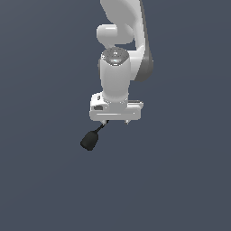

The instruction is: Pick up the object and move it to a goal position.

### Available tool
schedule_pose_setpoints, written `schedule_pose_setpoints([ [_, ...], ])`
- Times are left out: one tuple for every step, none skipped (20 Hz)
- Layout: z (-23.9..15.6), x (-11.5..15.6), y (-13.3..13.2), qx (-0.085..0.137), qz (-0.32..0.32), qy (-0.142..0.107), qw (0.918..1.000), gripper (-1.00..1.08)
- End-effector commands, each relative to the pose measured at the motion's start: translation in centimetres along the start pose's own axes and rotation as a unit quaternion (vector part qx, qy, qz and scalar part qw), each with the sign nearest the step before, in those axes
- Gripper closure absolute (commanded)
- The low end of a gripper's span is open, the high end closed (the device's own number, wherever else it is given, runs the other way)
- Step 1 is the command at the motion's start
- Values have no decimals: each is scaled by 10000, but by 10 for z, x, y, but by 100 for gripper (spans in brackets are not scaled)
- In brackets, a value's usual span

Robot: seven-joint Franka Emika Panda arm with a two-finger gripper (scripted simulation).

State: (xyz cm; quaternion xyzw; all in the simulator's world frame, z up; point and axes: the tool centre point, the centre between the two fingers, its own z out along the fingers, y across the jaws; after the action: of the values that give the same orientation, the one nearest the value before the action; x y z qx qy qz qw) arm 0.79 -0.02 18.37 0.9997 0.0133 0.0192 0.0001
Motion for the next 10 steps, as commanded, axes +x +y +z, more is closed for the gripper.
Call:
schedule_pose_setpoints([
  [4,-2,3,3,67,-8,10000,-92],
  [6,-4,4,6,118,-12,9999,-92],
  [9,-6,6,9,180,-18,9998,-92],
  [13,-8,9,12,251,-24,9997,-92],
  [17,-10,12,16,332,-30,9994,-92],
  [21,-13,15,19,423,-37,9991,-92],
  [26,-17,18,22,524,-46,9986,-92],
  [31,-20,22,25,636,-54,9980,-92],
  [37,-25,26,27,760,-64,9971,-92],
  [43,-29,31,28,894,-74,9960,-92],
])
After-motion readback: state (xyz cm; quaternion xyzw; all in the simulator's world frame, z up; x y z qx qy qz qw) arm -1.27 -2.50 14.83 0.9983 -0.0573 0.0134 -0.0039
